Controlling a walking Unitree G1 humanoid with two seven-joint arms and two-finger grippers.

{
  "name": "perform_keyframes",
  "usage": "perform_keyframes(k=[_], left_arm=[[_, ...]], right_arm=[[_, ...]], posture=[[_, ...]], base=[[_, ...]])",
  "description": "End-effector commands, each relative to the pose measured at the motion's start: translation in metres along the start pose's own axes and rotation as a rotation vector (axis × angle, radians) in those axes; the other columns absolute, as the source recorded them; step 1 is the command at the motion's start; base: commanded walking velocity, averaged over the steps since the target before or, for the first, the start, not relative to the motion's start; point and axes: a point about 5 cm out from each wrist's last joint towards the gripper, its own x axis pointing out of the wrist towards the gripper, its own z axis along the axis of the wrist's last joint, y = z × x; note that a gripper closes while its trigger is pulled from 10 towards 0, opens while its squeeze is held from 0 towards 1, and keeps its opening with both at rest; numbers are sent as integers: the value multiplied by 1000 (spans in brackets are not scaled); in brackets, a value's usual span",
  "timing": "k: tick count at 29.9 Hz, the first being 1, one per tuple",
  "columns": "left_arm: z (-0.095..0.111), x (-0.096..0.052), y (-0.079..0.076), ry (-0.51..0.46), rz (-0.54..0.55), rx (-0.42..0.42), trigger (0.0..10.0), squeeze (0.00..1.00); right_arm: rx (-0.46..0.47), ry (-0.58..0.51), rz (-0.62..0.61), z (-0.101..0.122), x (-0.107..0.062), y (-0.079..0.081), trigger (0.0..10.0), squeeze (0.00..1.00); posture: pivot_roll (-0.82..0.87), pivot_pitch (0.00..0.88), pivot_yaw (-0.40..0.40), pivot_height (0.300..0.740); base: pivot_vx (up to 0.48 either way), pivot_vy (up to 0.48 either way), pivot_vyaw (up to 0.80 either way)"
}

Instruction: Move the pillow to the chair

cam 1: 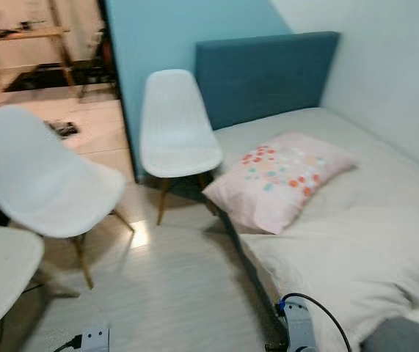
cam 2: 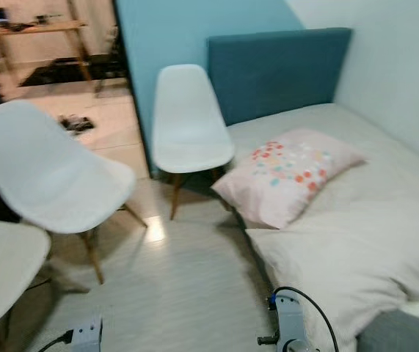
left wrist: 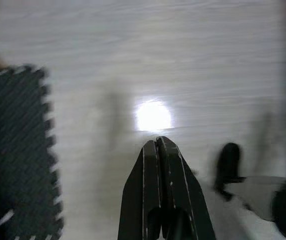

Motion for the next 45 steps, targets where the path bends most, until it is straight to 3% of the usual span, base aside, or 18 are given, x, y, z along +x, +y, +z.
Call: perform_keyframes(k=[1,5,8,11,12,20,26,34,36,38,39,40,45], left_arm=[[1,0,4,-6,12,-18,10000,0],[22,3,5,-76,4,-45,10000,0],[29,4,4,-102,-1,-42,10000,0],[45,6,-1,-161,-40,-41,10000,0],[50,6,-2,-176,-54,-45,10000,1000],[82,6,-6,-288,-112,-73,10000,1000],[82,6,-7,-286,-116,-75,10000,1000],[84,6,-13,-303,-151,-108,10000,1000],[92,6,-15,-322,-130,-60,10000,1000],[95,6,-15,-328,-119,-36,10000,1000],[101,6,-16,-348,-128,-39,10000,0],[108,5,-18,-369,-158,-67,10000,0],[112,4,-17,-394,-162,-111,10000,0]], right_arm=[[-18,-38,-5,10,1,2,10000,0],[-151,-81,-25,27,2,6,10000,0],[-184,-104,-33,32,2,8,10000,0],[-106,-119,61,37,3,18,10000,0],[-71,-132,88,42,3,21,10000,1000],[33,-244,146,74,1,26,10000,1000],[31,-260,169,78,0,26,10000,1000],[67,-360,232,102,-3,34,10000,1000],[105,-470,298,127,-10,43,10000,1000],[125,-502,324,136,-12,46,10000,1000],[173,-553,390,149,-17,50,10000,0],[209,-653,482,170,-26,56,10000,0],[184,-724,539,187,-34,62,10000,0]], posture=[[119,0,-12,740],[127,0,-19,740],[130,0,-21,740],[130,0,-20,740],[130,0,-20,740],[123,0,-7,740],[118,0,-3,740],[108,0,9,740],[107,0,17,740],[106,0,19,740],[103,0,22,740],[102,0,25,740],[100,0,24,740]], base=[[0,0,0],[0,0,0],[0,0,0],[0,0,0],[0,0,0],[0,0,0],[0,0,0],[0,0,0],[0,0,0],[0,0,0],[0,0,0],[0,0,0],[52,0,0]])
